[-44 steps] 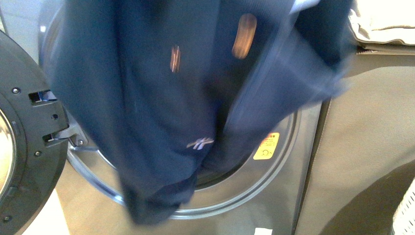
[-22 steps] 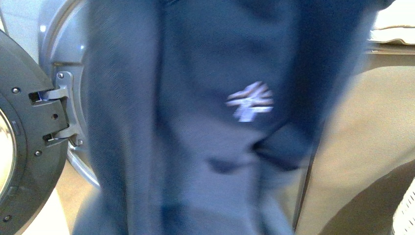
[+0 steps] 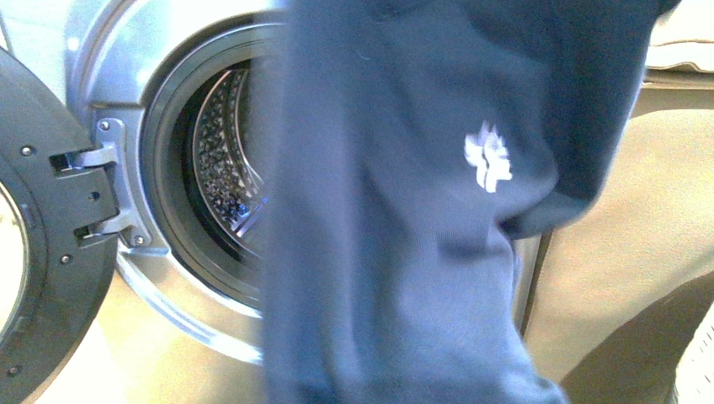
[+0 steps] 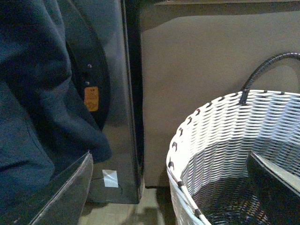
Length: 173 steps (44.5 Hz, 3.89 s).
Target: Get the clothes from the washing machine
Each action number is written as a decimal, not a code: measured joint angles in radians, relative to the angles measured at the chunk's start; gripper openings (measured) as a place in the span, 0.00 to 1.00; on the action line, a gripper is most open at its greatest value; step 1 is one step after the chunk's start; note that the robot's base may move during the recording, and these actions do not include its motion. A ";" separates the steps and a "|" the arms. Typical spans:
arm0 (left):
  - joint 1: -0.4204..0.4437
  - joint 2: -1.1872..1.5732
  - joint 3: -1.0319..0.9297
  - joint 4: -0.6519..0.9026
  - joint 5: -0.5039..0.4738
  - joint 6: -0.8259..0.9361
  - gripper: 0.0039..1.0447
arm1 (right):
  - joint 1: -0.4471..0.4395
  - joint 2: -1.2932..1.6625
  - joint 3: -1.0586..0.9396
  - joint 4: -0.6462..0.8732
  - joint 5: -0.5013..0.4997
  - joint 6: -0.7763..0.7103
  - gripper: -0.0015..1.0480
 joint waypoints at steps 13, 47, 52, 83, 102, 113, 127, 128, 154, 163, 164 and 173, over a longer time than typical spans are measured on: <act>0.007 -0.001 -0.008 0.002 -0.013 0.000 0.05 | 0.000 0.000 0.000 0.000 -0.001 0.000 0.93; 0.006 -0.001 -0.009 0.002 -0.012 0.000 0.05 | -0.319 0.352 0.151 0.790 -0.969 0.686 0.93; 0.006 -0.001 -0.009 0.002 -0.012 -0.001 0.05 | -0.275 0.415 0.166 0.789 -0.990 0.634 0.93; 0.006 -0.001 -0.009 0.002 -0.012 0.000 0.05 | -0.008 1.289 0.257 1.393 -0.867 0.504 0.93; 0.006 -0.001 -0.009 0.002 -0.012 -0.001 0.05 | 0.066 1.358 0.282 1.397 -0.867 0.513 0.93; 0.006 -0.001 -0.009 0.002 -0.012 -0.001 0.05 | 0.113 1.393 0.298 1.397 -0.867 0.513 0.93; 0.006 -0.001 -0.009 0.002 -0.012 0.000 0.05 | 0.238 1.578 0.673 1.320 -0.848 0.525 0.93; 0.006 -0.001 -0.009 0.002 -0.012 0.000 0.05 | 0.238 1.580 0.682 1.316 -0.848 0.525 0.93; 0.006 -0.002 -0.009 0.003 -0.013 0.000 0.05 | 0.202 1.639 0.771 1.347 -0.788 0.647 0.33; 0.006 -0.002 -0.009 0.003 -0.013 0.000 0.05 | 0.181 1.615 0.764 1.388 -0.779 0.712 0.05; 0.006 -0.002 -0.009 0.004 -0.013 0.000 0.05 | 0.174 1.607 0.764 1.390 -0.778 0.717 0.03; 0.006 -0.002 -0.009 0.004 -0.013 0.000 0.05 | 0.151 1.592 0.764 1.395 -0.777 0.735 0.03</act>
